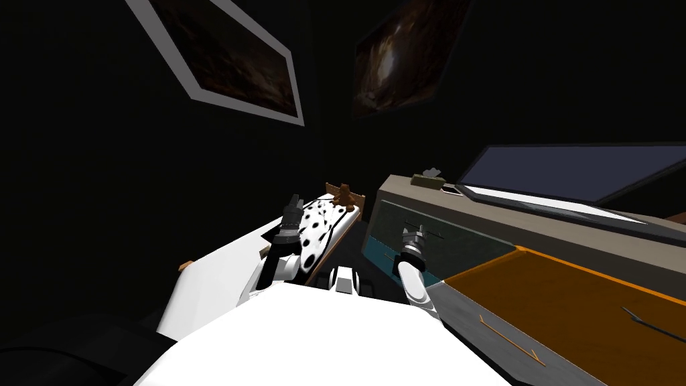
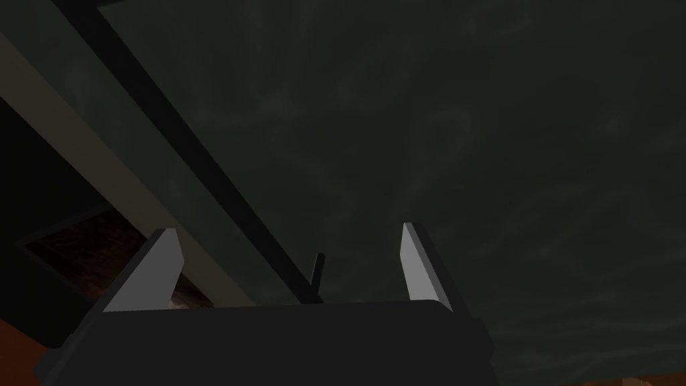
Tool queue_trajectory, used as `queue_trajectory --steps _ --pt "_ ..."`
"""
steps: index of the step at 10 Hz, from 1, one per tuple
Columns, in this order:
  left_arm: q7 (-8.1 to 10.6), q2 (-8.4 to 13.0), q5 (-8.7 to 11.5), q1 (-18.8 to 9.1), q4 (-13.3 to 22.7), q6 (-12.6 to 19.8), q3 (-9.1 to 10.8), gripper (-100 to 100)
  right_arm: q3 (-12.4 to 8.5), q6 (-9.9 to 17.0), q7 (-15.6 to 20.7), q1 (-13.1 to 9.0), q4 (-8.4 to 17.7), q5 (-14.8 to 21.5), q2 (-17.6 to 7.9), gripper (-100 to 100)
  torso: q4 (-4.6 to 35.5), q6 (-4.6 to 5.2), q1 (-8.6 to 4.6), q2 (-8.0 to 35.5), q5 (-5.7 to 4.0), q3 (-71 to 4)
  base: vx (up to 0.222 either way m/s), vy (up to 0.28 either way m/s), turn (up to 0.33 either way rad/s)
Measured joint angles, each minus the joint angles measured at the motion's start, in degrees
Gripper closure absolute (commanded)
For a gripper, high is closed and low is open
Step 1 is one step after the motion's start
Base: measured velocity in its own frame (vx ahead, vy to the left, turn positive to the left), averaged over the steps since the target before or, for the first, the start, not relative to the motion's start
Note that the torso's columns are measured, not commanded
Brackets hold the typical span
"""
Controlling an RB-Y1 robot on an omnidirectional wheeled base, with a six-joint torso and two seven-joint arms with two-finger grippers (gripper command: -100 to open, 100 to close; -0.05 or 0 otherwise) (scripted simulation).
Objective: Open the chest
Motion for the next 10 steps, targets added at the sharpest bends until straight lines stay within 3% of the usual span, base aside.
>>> queue_trajectory --steps 1,2,4,10 --pt "0.0 0.0 0.0 0.0 0.0 0.0 0.0 0 -0.5 -1.2 0.8 -0.2 -0.7 -0.5 0.0 -100 0.0 -0.01 0.03 -0.1 0.0 -0.1 0.037 -0.008 -0.007" --pt "0.0 0.0 0.0 0.0 0.0 0.0 0.0 0 -0.6 -1.4 1.0 -0.2 -0.8 -0.6 0.0 100 0.0 -0.02 0.13 0.0 0.02 0.0 -0.037 0.007 0.088" --pt "0.0 0.0 0.0 0.0 0.0 0.0 -0.01 0 -0.2 0.1 0.2 -0.2 -0.6 0.1 -0.2 100 -0.3 -0.19 0.01 -0.2 -0.31 0.0 -0.062 0.027 -0.037" --pt "0.0 0.0 0.0 0.0 0.0 0.0 -0.01 0 -0.6 -2.2 1.9 -0.1 -1.9 -0.7 0.3 100 -0.2 -0.07 -0.02 -0.2 -0.11 -0.2 -0.129 0.089 -0.04"
